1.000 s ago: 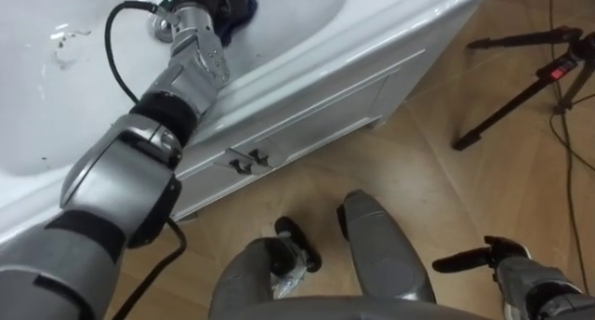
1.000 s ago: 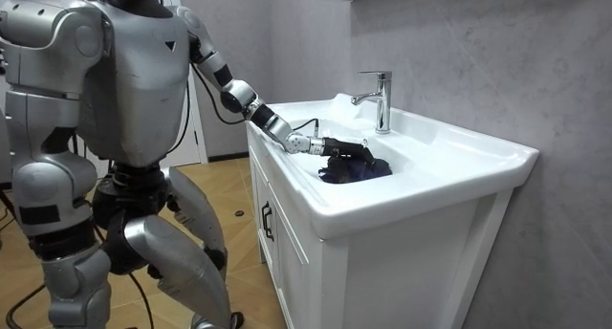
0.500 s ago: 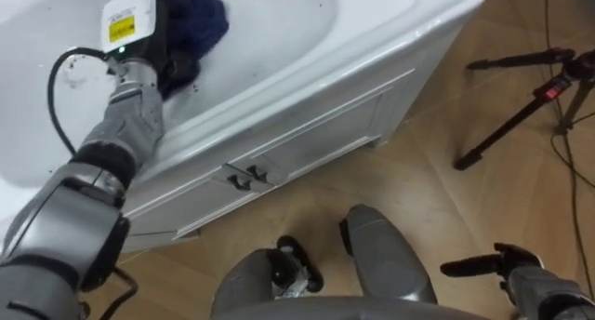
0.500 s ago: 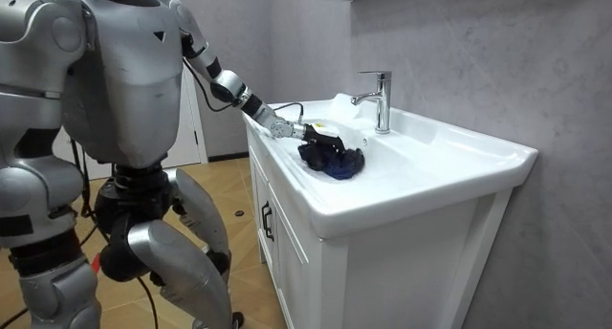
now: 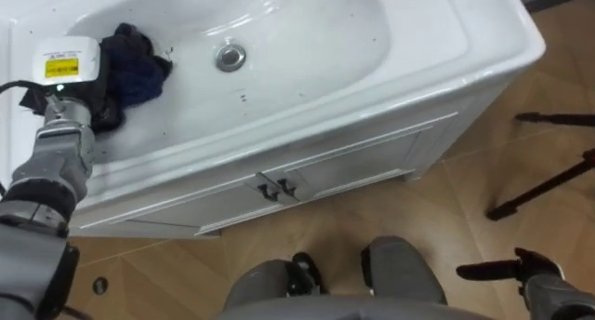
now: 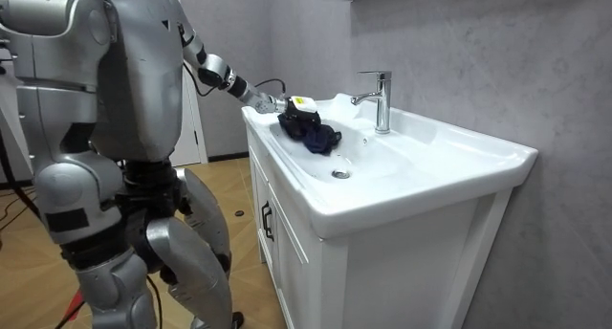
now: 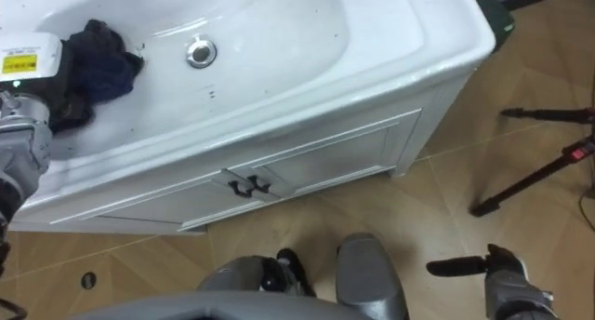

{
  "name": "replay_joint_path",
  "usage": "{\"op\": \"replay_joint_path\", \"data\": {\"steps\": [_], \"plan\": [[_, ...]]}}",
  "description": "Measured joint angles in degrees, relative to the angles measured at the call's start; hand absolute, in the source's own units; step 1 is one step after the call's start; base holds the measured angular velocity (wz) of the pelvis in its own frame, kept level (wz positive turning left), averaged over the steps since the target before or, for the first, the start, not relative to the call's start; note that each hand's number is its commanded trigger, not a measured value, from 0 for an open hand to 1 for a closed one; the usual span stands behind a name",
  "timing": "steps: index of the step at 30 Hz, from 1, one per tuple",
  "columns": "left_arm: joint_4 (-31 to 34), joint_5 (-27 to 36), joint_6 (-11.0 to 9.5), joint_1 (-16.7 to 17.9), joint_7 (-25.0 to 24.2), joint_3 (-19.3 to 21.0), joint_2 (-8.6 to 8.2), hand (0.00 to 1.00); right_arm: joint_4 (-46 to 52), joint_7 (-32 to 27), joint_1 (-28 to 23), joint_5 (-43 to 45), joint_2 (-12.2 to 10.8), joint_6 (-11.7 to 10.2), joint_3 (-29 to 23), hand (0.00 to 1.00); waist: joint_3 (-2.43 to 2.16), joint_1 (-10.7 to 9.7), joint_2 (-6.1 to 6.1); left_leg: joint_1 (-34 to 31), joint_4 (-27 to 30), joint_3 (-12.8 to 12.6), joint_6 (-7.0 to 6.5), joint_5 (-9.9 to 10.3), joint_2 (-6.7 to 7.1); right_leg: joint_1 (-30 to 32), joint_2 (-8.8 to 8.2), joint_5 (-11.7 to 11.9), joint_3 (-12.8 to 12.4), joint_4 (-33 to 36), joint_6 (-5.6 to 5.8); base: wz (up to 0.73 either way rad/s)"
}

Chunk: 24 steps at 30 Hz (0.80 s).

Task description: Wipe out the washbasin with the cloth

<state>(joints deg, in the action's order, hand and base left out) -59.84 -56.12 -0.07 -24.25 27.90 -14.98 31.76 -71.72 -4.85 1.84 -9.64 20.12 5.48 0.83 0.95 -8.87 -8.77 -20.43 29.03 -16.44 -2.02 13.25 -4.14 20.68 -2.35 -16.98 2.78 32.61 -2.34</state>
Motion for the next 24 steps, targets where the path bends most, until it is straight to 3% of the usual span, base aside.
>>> {"op": "replay_joint_path", "data": {"steps": [2, 7, 13, 18, 21, 24], "plan": [[2.59, -0.99, 0.0, 3.09, 0.95, 2.51, -0.01, 1.0, 0.83, 0.04, -1.38, 0.0, 0.0, 0.04, -0.6, 0.0, -0.03, 0.14, -0.01, 1.15, -0.6, -0.05, 0.1, -0.04, -0.02, -1.4, 0.12, 0.06, 0.11, -1.12, -0.02, 0.0], [6.97, -0.92, 0.02, 7.51, 1.7, 4.3, 0.0, 1.0, 0.91, 0.0, -3.98, 1.28, 0.06, 0.37, -1.19, 0.0, -0.27, 1.34, 0.15, 3.87, -1.74, -0.61, 0.42, 0.14, -0.18, -4.23, 0.49, 0.09, -0.32, -2.93, -0.06, -0.06], [8.16, -1.0, 0.4, 9.02, 1.26, 4.57, -0.01, 1.0, 3.03, 0.0, -5.27, 3.81, 0.07, 0.26, -2.26, 0.0, -0.37, 1.31, 0.44, 5.17, -1.85, -0.68, 0.42, 0.14, -0.16, -5.59, 0.48, 0.08, -0.34, -3.28, -0.06, 0.0], [11.48, -3.81, 2.12, 10.46, -1.23, 4.56, -0.02, 1.0, 2.87, 0.19, -5.54, 6.1, -0.18, 0.28, -2.25, 0.0, -0.87, 0.55, 1.15, 6.3, -2.34, -0.34, 0.48, 0.16, -0.12, -6.93, 0.44, 0.11, 0.45, -4.19, -0.01, 0.1], [13.68, -4.81, 4.45, 10.47, -3.51, 2.46, -0.51, 1.0, 2.53, 1.41, -4.94, 7.42, -0.09, -0.42, -2.04, 0.0, -0.7, -0.74, 1.37, 6.54, -2.79, -0.11, 0.48, 0.15, -0.01, -7.54, 0.45, 0.33, 0.72, -4.85, 0.33, 0.13], [16.63, -5.38, 5.44, 10.46, -7.22, -2.5, -1.15, 1.0, 1.01, 3.04, -4.23, 8.28, -0.17, -1.51, -1.76, 0.0, -0.49, -2.55, 1.35, 6.64, -3.65, 0.85, 0.17, -0.18, 0.81, -7.96, 0.22, 0.34, 1.38, -5.26, 0.73, 0.18]]}}
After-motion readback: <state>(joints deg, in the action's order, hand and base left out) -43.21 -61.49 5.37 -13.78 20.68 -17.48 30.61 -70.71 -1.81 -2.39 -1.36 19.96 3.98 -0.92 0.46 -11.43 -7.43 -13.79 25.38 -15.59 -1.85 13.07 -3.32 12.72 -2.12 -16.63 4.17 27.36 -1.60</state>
